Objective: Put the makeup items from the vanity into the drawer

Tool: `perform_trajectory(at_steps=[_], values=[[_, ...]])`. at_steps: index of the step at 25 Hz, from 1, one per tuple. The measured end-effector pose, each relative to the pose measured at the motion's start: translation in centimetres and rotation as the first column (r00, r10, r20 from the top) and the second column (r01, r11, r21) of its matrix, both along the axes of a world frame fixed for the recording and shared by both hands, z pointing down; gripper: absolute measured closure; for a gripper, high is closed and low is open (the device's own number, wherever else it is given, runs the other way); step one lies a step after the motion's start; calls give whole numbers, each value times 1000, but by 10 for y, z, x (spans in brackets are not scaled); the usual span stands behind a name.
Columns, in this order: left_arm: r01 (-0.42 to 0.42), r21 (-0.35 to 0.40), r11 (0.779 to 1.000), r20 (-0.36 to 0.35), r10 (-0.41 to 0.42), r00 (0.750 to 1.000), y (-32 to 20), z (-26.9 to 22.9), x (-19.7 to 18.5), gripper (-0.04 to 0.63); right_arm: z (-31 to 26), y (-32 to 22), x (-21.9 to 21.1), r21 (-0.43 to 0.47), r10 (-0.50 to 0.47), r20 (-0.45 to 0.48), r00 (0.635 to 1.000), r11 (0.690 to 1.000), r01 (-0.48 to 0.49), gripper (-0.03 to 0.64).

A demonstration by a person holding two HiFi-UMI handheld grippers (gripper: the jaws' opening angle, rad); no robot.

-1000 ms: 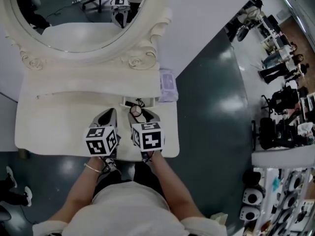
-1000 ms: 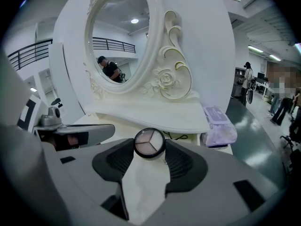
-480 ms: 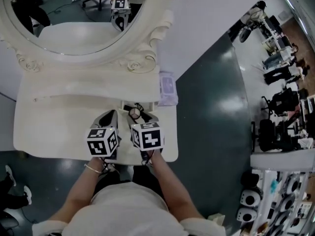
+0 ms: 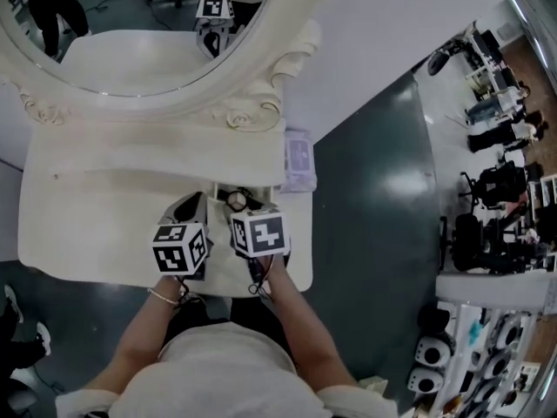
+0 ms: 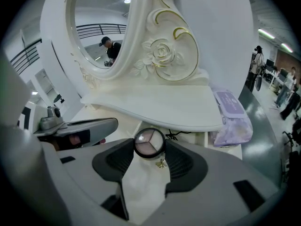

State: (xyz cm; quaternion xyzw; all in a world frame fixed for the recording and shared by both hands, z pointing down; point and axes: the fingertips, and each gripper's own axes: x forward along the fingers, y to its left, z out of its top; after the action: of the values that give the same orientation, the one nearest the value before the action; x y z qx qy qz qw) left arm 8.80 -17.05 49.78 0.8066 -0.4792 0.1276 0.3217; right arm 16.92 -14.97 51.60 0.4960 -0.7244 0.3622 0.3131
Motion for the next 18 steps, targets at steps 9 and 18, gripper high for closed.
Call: perform_trajectory(at_steps=[9, 18], values=[[18, -14, 1000, -22, -18, 1000, -15, 5, 3, 594, 6, -10, -5, -63, -37, 26, 999, 997, 39, 405], [46, -18, 999, -30, -47, 998, -25, 7, -1, 594, 10, -16, -11, -130, -73, 72, 995, 988, 82, 403]])
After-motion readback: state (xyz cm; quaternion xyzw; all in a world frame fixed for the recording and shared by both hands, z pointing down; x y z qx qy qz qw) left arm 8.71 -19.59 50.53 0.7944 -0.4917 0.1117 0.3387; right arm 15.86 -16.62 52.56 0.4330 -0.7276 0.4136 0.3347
